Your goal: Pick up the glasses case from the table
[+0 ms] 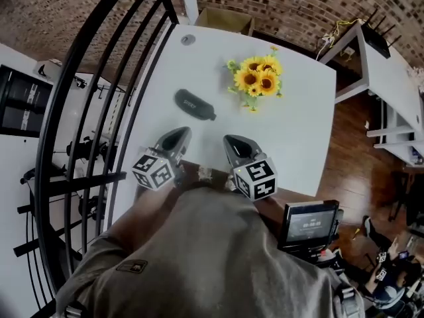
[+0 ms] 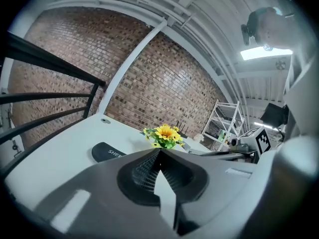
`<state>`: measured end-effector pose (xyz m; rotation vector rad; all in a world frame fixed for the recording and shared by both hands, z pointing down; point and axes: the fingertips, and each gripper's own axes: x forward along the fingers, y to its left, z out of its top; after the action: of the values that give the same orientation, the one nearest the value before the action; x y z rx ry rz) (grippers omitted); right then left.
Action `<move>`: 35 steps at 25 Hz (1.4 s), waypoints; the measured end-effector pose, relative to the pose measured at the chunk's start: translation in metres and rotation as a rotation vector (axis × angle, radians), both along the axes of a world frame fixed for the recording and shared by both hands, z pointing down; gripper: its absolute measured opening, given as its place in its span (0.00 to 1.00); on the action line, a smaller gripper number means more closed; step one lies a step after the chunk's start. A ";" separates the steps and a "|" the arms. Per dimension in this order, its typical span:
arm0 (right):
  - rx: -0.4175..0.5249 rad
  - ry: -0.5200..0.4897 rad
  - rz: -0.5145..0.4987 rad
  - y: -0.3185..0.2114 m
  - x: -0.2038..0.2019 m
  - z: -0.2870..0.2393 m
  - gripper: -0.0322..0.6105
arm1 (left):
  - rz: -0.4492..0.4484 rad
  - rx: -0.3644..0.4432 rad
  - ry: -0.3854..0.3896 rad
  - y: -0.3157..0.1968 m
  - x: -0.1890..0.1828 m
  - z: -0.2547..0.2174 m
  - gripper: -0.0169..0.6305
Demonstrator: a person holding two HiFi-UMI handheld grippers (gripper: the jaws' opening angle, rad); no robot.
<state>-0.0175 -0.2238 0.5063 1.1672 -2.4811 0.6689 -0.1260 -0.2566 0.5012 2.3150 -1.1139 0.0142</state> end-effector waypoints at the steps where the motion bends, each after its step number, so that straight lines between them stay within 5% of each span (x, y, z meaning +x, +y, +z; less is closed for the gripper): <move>1: -0.005 0.003 0.001 -0.005 -0.003 0.002 0.07 | 0.008 -0.002 -0.010 -0.006 -0.003 0.003 0.03; 11: -0.068 0.026 0.036 -0.047 -0.019 0.025 0.07 | 0.226 0.025 -0.199 -0.062 -0.016 0.042 0.04; 16: -0.101 0.026 0.070 -0.062 -0.020 0.036 0.07 | 0.363 0.051 -0.322 -0.079 -0.012 0.063 0.23; 27: -0.140 0.029 0.155 -0.082 -0.011 0.048 0.07 | 0.971 0.342 -0.866 -0.081 0.013 0.114 0.56; 35: -0.146 0.036 0.218 -0.086 -0.001 0.048 0.07 | 1.275 0.467 -1.061 -0.081 0.024 0.144 0.60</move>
<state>-0.0186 -0.3102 0.5542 1.3920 -2.2524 0.8630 -0.1021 -0.3371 0.6448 3.0616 0.2930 1.7257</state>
